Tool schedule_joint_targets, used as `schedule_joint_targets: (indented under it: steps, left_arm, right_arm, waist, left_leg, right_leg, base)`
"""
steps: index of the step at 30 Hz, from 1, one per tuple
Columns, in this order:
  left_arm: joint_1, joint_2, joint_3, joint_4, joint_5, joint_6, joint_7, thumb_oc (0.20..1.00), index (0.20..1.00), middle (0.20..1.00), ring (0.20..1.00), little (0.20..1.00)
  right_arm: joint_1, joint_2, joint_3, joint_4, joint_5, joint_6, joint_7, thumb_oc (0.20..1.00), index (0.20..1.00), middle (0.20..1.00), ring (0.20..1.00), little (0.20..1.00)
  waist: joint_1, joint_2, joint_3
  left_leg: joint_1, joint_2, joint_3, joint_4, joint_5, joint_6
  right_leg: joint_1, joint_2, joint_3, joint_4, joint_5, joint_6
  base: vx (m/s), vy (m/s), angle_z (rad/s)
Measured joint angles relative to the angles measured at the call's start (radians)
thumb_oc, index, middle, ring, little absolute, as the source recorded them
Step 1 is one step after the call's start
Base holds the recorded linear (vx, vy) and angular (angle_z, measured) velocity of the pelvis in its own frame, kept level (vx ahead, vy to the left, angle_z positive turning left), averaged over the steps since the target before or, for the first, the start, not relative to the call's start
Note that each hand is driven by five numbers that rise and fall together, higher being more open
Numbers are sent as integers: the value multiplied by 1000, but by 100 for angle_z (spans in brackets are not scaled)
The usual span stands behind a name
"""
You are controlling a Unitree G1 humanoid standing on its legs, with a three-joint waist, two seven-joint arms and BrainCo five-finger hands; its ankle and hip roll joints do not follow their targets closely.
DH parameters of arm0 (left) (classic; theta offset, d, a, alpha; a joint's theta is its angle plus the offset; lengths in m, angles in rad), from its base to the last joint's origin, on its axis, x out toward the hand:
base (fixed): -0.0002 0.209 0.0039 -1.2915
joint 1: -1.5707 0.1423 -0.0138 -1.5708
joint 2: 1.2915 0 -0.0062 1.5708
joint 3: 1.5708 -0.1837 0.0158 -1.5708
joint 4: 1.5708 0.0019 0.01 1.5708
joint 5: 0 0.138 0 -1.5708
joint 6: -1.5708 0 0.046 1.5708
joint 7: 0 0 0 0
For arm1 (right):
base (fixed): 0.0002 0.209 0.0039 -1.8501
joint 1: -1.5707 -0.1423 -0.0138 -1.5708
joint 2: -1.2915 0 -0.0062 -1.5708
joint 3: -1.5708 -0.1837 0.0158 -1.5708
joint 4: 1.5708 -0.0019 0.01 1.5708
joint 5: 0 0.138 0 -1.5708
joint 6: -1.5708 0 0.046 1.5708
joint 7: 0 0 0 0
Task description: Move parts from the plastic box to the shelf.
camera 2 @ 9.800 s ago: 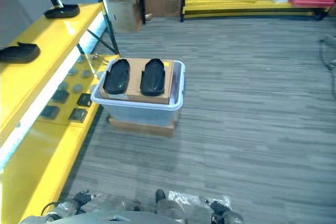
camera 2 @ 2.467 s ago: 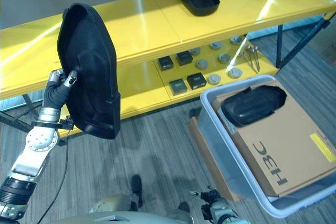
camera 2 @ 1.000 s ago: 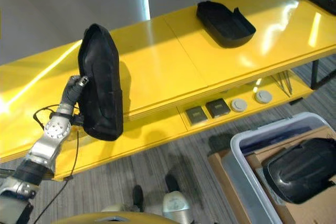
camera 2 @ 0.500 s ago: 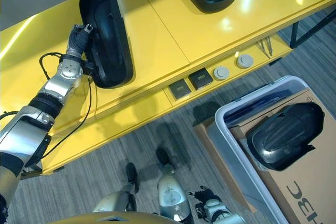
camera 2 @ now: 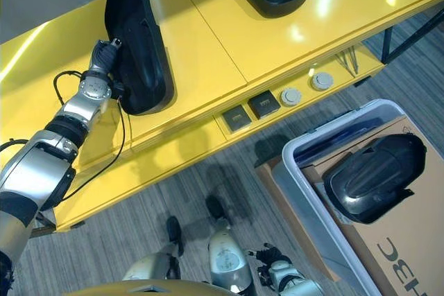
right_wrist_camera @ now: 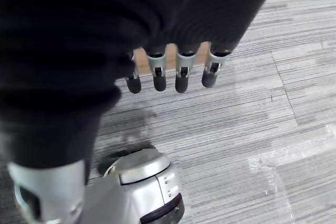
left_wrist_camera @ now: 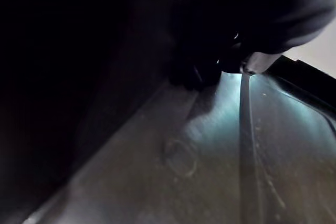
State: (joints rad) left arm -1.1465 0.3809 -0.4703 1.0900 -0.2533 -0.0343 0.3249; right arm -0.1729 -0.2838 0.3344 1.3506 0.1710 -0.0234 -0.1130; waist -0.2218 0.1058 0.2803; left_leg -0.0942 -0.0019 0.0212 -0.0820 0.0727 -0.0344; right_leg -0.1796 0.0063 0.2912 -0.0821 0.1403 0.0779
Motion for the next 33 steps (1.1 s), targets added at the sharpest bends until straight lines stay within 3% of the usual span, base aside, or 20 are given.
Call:
schedule_joint_targets:
  steps: [13, 14, 15, 30, 33]
  left_arm:
    - [-27, 1, 6, 63, 22, 16, 18, 200, 200, 200, 200, 200]
    - [-31, 2, 6, 66, 22, 19, 19, 401, 401, 401, 401, 401]
    - [-38, 2, 6, 69, 23, 21, 20, 1000, 1000, 1000, 1000, 1000]
    - [-48, -5, 9, 70, 100, 33, 87, 1000, 1000, 1000, 1000, 1000]
    - [-45, -29, 77, 68, 50, 32, 103, 1000, 1000, 1000, 1000, 1000]
  right_arm:
    - [-3, 0, 24, 0, 1, -3, 0, 1000, 1000, 1000, 1000, 1000]
    - [-5, -1, 31, 0, 1, -3, 0, 1000, 1000, 1000, 1000, 1000]
    - [-8, -1, 42, 0, 1, -4, -1, 1000, 1000, 1000, 1000, 1000]
    - [-31, -2, 96, -35, -15, -3, -5, 1000, 1000, 1000, 1000, 1000]
    - [-32, -1, 96, -38, -21, -3, -5, 1000, 1000, 1000, 1000, 1000]
  waist:
    - [5, 0, 0]
    - [6, 0, 0]
    - [7, 0, 0]
    - [13, -5, 3]
    - [17, -13, 10]
  left_leg:
    - [-2, 0, -1, 0, -2, -3]
    - [-4, 0, -1, 0, -3, -3]
    - [-10, 0, -1, 0, -3, -3]
    - [-22, 2, 4, 0, 3, -3]
    - [-7, 4, 4, 0, 4, -4]
  right_leg:
    - [-2, 1, -1, 0, -1, -1]
    - [-5, 1, -1, 0, -1, -1]
    - [-10, 1, 0, 0, -1, -1]
    - [-23, 3, 0, 0, 7, -7]
    - [-8, 4, 0, 0, 6, -6]
  base:
    - [0, 0, 0]
    - [0, 0, 0]
    - [0, 0, 0]
    - [0, 0, 0]
    - [0, 0, 0]
